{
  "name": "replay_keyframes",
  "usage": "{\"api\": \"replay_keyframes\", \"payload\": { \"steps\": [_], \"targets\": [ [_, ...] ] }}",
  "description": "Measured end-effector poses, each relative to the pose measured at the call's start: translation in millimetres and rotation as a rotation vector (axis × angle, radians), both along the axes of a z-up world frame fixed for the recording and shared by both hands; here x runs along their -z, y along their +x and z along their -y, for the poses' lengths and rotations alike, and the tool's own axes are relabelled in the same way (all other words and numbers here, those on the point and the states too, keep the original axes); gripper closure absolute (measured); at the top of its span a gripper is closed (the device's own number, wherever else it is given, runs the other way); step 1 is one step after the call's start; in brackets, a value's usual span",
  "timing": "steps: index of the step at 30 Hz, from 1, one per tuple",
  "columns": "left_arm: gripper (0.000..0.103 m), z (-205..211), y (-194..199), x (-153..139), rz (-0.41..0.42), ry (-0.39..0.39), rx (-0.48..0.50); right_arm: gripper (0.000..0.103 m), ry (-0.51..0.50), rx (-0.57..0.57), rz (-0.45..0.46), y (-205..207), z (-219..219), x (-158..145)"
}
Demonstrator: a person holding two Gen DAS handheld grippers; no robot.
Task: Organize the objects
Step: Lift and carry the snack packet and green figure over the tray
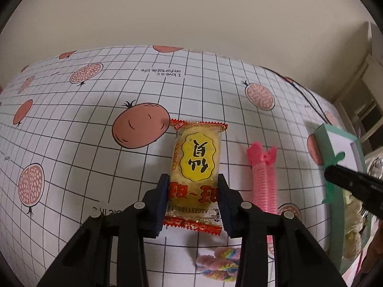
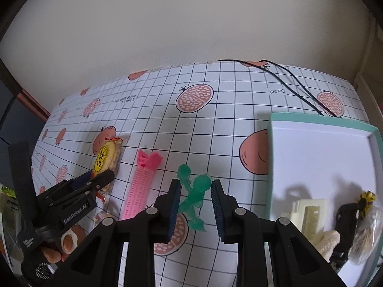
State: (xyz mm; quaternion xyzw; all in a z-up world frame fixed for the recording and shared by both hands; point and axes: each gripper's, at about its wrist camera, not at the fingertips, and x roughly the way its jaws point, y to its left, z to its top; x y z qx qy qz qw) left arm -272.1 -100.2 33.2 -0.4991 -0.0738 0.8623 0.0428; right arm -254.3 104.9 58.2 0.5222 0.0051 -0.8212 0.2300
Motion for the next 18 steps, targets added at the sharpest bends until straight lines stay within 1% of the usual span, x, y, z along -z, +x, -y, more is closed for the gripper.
{"api": "replay_keyframes", "payload": {
  "steps": [4,9,13,18],
  "targets": [
    [0.063,-1,2,-9,-0.013,-0.012,-0.017,0.075,-0.053,0.031,-0.004,7,-14,-6],
    [0.063,-1,6,-29,-0.046,-0.014,-0.038,0.075,-0.1,0.062,-0.009,14,-29,-10],
    [0.063,-5,10,-45,-0.066,0.024,-0.05,0.075,-0.103,0.064,-0.036,19,-40,-17],
    [0.063,-22,11,-64,-0.1,0.014,-0.041,0.075,-0.103,0.067,-0.07,23,-51,-23]
  ]
}}
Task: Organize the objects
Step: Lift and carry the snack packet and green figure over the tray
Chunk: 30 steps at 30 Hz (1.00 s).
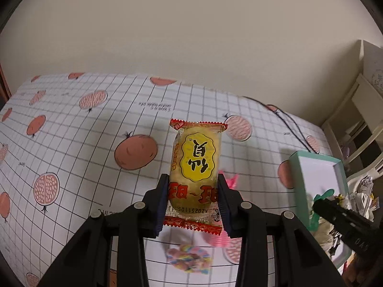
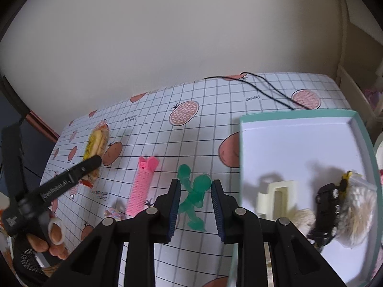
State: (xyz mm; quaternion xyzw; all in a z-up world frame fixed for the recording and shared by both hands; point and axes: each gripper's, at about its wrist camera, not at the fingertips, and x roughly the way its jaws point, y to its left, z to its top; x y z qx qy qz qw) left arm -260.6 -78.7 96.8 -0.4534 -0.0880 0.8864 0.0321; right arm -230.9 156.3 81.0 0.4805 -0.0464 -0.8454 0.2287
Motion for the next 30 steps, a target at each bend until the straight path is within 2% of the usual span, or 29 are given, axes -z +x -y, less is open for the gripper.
{"api": "replay_keyframes", "payload": {
  "steps": [9,18,25,30],
  "targets": [
    [0.063,-41,2,-24,-0.058,0.0,0.045,0.075,0.001,0.022,-0.045,-8,-26,-11],
    [0.063,-91,7,-36,-0.102,0.016,0.117,0.075,-0.034,0.095,-0.067,-23,-76,-24],
    [0.063,-134,10,-30,-0.127,0.044,0.192,0.075,-0.04,0.158,-0.083,-38,-111,-21],
    [0.063,-165,11,-19,-0.144,0.028,0.243,0.075,-0.04,0.189,-0.099,-46,-127,-13]
  ]
}}
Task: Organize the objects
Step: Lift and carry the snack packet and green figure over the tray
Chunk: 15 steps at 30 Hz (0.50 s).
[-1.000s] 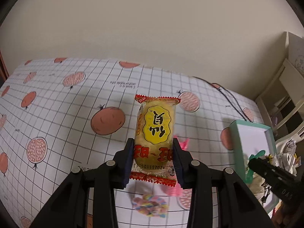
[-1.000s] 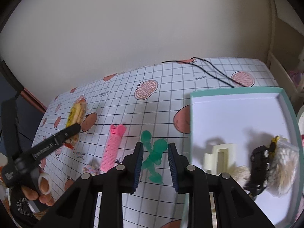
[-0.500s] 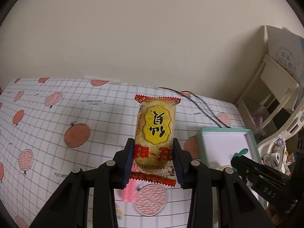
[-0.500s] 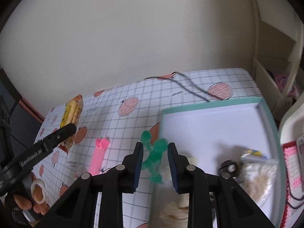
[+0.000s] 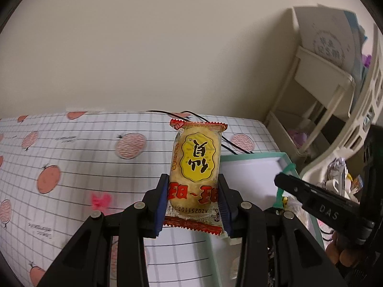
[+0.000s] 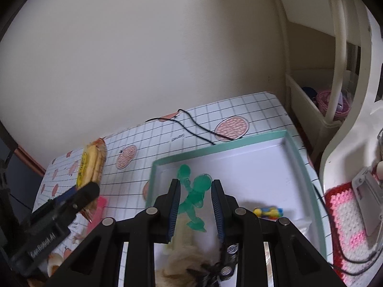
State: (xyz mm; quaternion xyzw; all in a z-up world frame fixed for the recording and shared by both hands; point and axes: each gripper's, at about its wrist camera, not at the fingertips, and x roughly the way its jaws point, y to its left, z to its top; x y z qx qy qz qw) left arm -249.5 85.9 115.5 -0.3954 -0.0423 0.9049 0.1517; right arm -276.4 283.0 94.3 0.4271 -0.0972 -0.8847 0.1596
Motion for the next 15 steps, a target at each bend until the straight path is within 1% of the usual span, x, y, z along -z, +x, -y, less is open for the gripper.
{"api": "replay_keyframes", "payload": {
  "steps": [3,8,12,15],
  "targets": [
    [0.063,-16,1,7,0.0,0.001,0.032,0.075,0.001,0.022,0.009,-3,-7,8],
    [0.063,-40,3,19,0.0,-0.007,0.071,0.075,0.008,0.051,-0.001,-6,-17,16],
    [0.063,-50,1,25,0.005,-0.006,0.079,0.074,0.043,0.061,-0.011,-8,-19,19],
    [0.063,-58,-2,33,0.019,-0.007,0.081,0.074,0.039,0.061,0.001,-10,-22,24]
  ]
}}
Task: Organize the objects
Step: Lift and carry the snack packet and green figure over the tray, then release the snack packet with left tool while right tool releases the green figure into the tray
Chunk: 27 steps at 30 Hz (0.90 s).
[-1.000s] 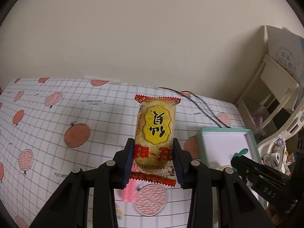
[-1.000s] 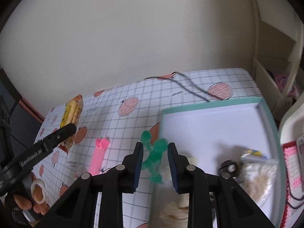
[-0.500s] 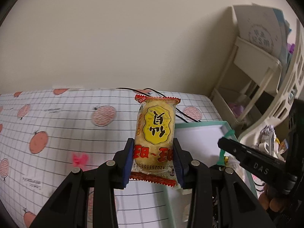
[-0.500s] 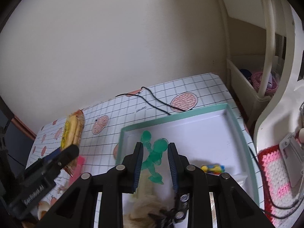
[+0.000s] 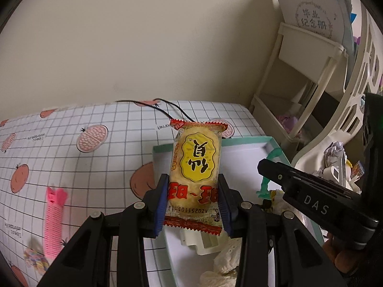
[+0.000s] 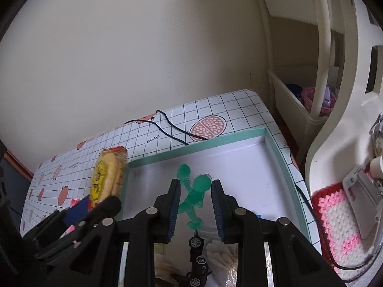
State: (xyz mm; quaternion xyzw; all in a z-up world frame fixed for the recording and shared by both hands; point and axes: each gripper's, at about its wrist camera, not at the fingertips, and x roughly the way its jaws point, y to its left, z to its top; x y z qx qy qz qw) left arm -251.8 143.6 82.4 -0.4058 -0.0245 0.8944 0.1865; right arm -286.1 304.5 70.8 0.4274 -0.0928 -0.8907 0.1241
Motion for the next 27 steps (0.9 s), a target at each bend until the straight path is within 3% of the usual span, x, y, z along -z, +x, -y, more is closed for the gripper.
{"api": "replay_keyframes", "payload": {
  "steps": [18,22,27],
  "targets": [
    [0.062,-10,-7,18,0.059,0.0,0.017,0.073,-0.003,-0.004,0.021,0,-2,8],
    [0.053,-8,-7,16,0.057,0.006,0.01,0.073,-0.003,-0.007,0.026,0,-1,10],
    [0.053,-7,-8,13,0.055,0.002,0.011,0.073,-0.006,-0.012,0.028,0,-2,9]
  ]
}}
